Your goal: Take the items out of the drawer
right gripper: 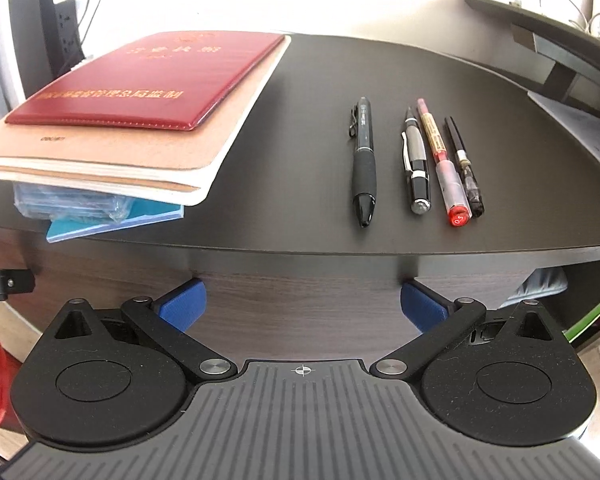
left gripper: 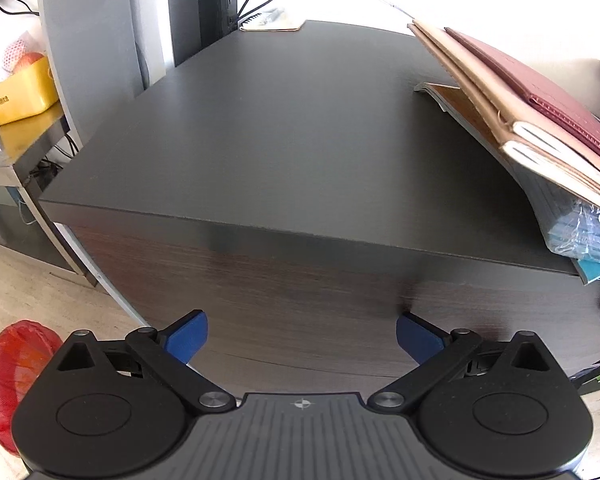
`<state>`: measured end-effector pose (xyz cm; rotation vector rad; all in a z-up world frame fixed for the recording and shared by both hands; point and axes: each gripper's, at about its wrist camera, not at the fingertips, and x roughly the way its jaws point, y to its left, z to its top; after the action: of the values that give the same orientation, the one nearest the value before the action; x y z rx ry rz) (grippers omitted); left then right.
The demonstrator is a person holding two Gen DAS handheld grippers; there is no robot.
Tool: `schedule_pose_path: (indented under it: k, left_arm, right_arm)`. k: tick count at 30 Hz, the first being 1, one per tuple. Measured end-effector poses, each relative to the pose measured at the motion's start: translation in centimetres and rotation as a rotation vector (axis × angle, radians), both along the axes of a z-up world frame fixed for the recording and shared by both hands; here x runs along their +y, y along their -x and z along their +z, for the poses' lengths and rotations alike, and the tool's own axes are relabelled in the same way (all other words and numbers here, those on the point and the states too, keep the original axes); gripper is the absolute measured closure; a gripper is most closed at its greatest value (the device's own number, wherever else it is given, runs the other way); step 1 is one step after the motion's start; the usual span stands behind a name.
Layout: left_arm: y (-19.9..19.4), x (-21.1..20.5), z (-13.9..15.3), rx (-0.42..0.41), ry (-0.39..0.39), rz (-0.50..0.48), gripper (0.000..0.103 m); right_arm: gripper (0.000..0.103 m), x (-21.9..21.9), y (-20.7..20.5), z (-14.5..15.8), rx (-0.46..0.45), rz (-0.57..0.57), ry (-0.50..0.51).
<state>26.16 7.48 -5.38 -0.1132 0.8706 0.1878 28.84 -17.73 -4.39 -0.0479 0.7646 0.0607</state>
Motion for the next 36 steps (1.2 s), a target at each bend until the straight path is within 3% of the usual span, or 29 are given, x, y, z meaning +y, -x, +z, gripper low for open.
schedule_pose_path:
  k: [6,10,14,25,36]
  left_arm:
    - [3.6,-0.5,0.0,0.027,0.0,-0.055,0.001]
    - [6.8,-1.3,0.2,0.058,0.004,-0.105,0.001]
    - [10.8,-2.4,0.3,0.099,0.017,-0.155,0.001]
    - [19.8,-3.8,3.7,0.005,0.021,-0.204,0.001]
    - [24.1,-6.0,5.9,-0.056,-0.045,-0.245,0.001]
  right_arm:
    - [0.001,0.4,2.1,0.4,0.019,-0.008,-0.007]
    - [0.001,0.5,6.2,0.5,0.067,0.014,-0.068]
    - [0.001,0.6,10.7,1.1,0.061,0.029,-0.058]
    - [0.0,-0.5,21.0,4.0,-0.034,-0.003,-0.08]
    - [0.0,-0.7,26.2,6.0,-0.129,0.018,-0.094]
